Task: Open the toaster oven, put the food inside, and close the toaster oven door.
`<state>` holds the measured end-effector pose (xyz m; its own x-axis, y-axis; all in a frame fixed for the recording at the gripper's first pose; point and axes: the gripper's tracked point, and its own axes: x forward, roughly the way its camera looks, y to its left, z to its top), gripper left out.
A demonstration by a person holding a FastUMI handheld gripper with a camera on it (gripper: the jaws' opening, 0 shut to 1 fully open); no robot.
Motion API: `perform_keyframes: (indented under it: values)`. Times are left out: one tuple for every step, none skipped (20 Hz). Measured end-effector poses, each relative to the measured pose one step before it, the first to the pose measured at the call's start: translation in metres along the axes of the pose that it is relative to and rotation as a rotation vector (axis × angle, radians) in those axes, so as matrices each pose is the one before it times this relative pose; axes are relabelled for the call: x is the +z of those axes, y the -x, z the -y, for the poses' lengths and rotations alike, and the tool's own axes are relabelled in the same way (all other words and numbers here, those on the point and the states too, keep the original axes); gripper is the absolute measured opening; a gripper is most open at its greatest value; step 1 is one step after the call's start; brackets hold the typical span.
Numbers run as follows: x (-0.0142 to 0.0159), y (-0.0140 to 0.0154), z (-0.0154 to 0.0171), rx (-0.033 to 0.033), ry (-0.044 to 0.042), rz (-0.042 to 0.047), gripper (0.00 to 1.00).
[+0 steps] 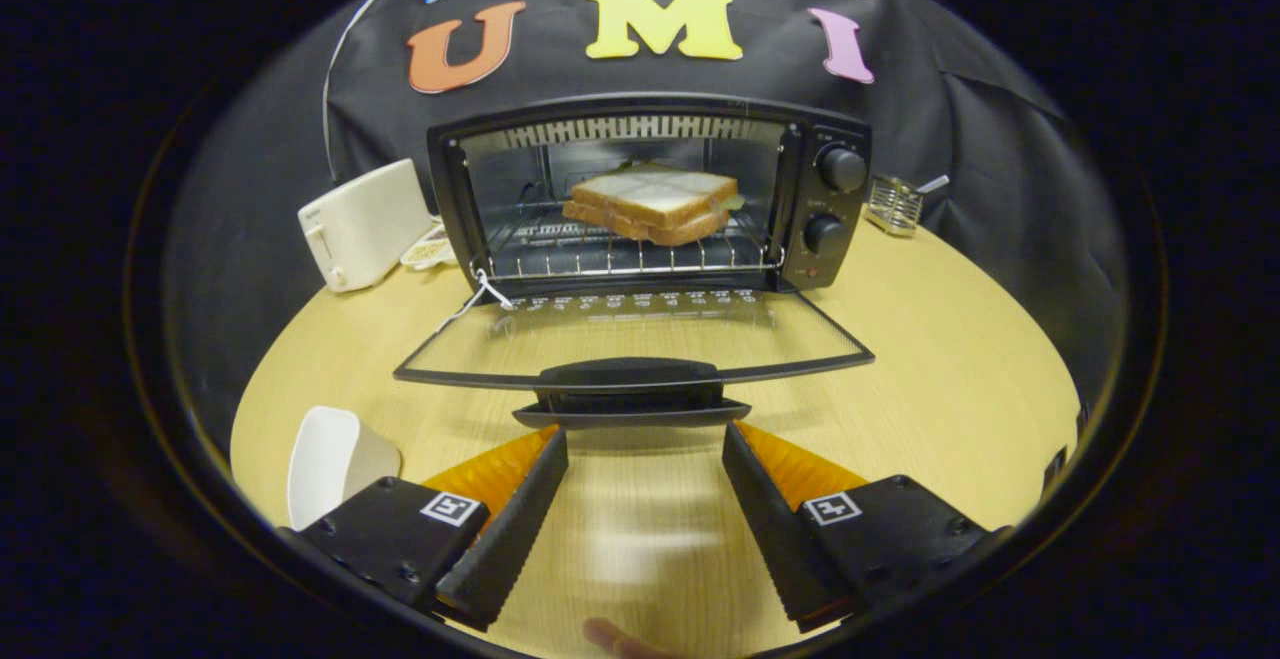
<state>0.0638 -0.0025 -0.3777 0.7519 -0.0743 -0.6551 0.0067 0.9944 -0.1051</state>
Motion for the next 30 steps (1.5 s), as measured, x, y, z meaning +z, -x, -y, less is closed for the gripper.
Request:
perform_keyframes:
  values:
    - [0.00613,0.00318,0.00086,-0.00085,-0.00053,0.03236,1.00]
    - [0.00698,0.00331,-0.00012,-0.00025,0.00125,0.03752,1.00]
    - [0.00791,0.00317,0.00008,0.00121,0.00438,0.03621,1.00]
    - [0.00682,0.00242,-0.00003,0.00254,0.00032,0.03752,1.00]
    - [0.00715,0.00038,-0.00102,0.00288,-0.00017,0.03199,1.00]
    - [0.00494,0.00006,0.00029,0.00177,-0.00062,0.02454,1.00]
    - [0.00537,-0.00035,-0.00080,0.00132,-0.00141,0.02139,1.00]
    - [0.00448,-0.00180,-0.00167,0.00080,-0.00102,0.01840,1.00]
    - [0.00564,-0.00026,-0.00056,0.00167,0.00202,0.01880,1.00]
    - [0.00466,-0.00070,0.00136,0.00199,0.00077,0.01638,1.00]
    - [0.00394,-0.00027,-0.00010,0.00135,0.00395,0.00825,1.00]
    - [0.00214,0.00016,0.00018,0.00083,0.00067,0.00291,1.00]
    - [0.00282,0.00041,-0.00012,0.00085,-0.00317,0.00354,1.00]
    - [0.00317,-0.00129,-0.00016,0.00084,-0.00526,-0.00153,1.00]
    - [0.00328,-0.00040,0.00030,0.00148,-0.00130,0.01105,1.00]
    - [0.00781,-0.00246,0.00150,-0.00316,0.00764,0.03247,1.00]
    - [0.00828,-0.00239,0.00171,-0.00510,0.01673,0.02764,1.00]
    - [0.00264,0.00008,0.00496,-0.01447,0.02380,0.01192,1.00]
    - [0.00467,0.00280,0.00476,-0.01704,0.01561,0.01513,1.00]
    - [0.00439,0.00404,0.00123,0.00117,0.00310,0.01346,1.00]
    - [0.00263,0.00415,-0.00270,0.01129,-0.00275,0.00754,1.00]
    - [0.00408,0.00579,0.00008,0.00508,-0.00481,0.00891,1.00]
    - [0.00471,0.00621,0.00104,-0.00029,-0.00351,0.00963,1.00]
    - [0.00547,0.00709,0.00076,-0.00015,-0.00061,0.01250,1.00]
    - [0.00547,0.00777,0.00035,-0.00146,0.00133,0.00956,1.00]
    - [0.00446,0.00853,0.00080,-0.00167,0.00004,0.00808,1.00]
    - [0.00519,0.00879,0.00128,-0.00239,-0.00345,0.00735,1.00]
    - [0.00360,0.00896,0.00306,-0.00376,-0.00602,0.00340,1.00]
    - [0.00375,0.00899,0.00240,-0.00374,-0.01335,0.00022,1.00]
    - [0.00123,0.00922,0.00230,0.00120,-0.01940,-0.00406,1.00]
